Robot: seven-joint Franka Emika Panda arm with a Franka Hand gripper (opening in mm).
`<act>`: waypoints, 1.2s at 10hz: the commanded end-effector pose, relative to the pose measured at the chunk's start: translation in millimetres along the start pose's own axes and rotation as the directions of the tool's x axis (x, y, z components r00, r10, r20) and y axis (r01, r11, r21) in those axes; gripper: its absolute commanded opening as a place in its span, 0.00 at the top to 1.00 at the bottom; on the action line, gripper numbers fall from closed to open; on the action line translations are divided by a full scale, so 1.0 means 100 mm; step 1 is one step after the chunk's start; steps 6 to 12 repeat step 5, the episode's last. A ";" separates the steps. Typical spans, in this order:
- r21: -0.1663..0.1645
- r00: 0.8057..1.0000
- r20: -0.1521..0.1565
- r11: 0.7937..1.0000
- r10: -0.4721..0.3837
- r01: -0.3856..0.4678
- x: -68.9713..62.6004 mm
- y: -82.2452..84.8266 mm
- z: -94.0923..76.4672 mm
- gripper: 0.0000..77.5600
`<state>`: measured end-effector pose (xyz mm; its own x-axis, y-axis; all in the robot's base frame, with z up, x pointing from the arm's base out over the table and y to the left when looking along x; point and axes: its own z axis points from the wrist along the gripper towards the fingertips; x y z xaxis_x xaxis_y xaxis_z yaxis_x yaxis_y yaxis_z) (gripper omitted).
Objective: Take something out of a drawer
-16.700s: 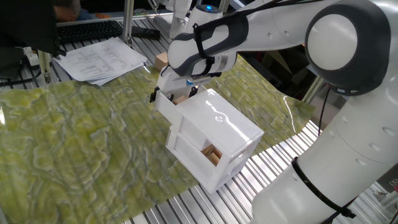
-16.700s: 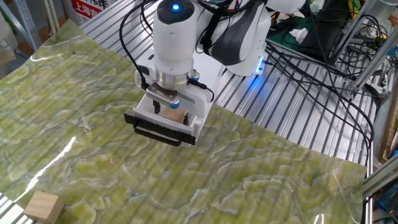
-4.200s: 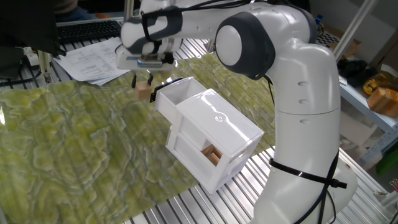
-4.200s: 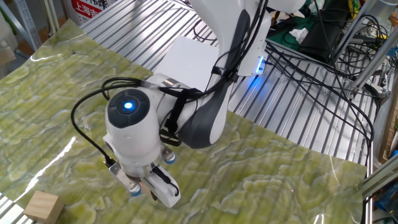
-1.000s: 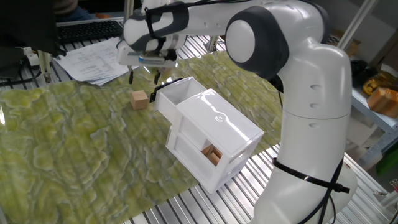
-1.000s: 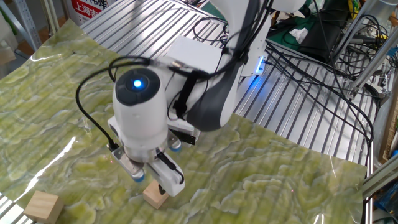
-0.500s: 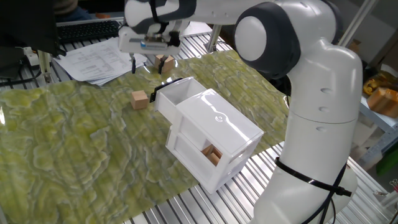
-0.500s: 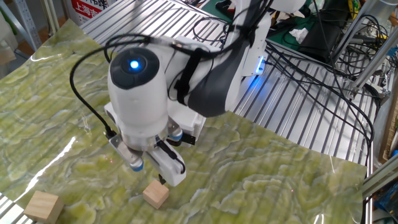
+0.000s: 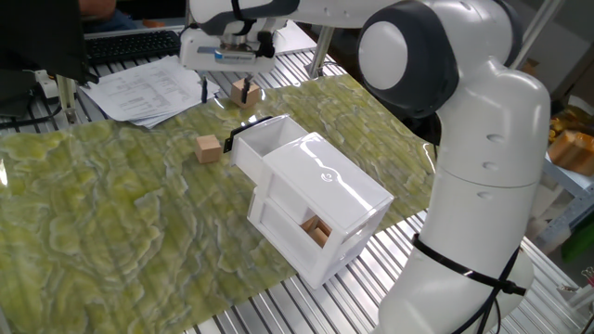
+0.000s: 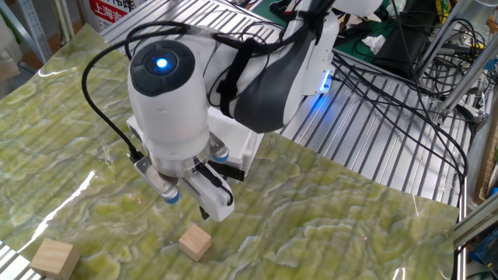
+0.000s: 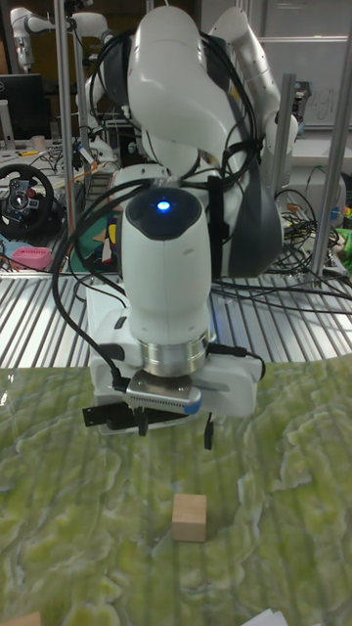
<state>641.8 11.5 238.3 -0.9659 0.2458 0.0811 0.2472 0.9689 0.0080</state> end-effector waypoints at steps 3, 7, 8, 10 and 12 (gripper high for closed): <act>-0.005 1.000 -0.002 1.000 -0.012 0.012 0.03 -0.05 -0.10 0.00; -0.003 1.000 -0.001 1.000 -0.008 0.008 0.01 -0.05 -0.11 0.00; -0.003 1.000 -0.001 1.000 -0.008 0.008 0.01 -0.05 -0.11 0.00; -0.003 1.000 -0.001 1.000 -0.008 0.008 0.01 -0.05 -0.11 0.00; -0.003 1.000 -0.001 1.000 -0.008 0.008 0.01 -0.05 -0.11 0.00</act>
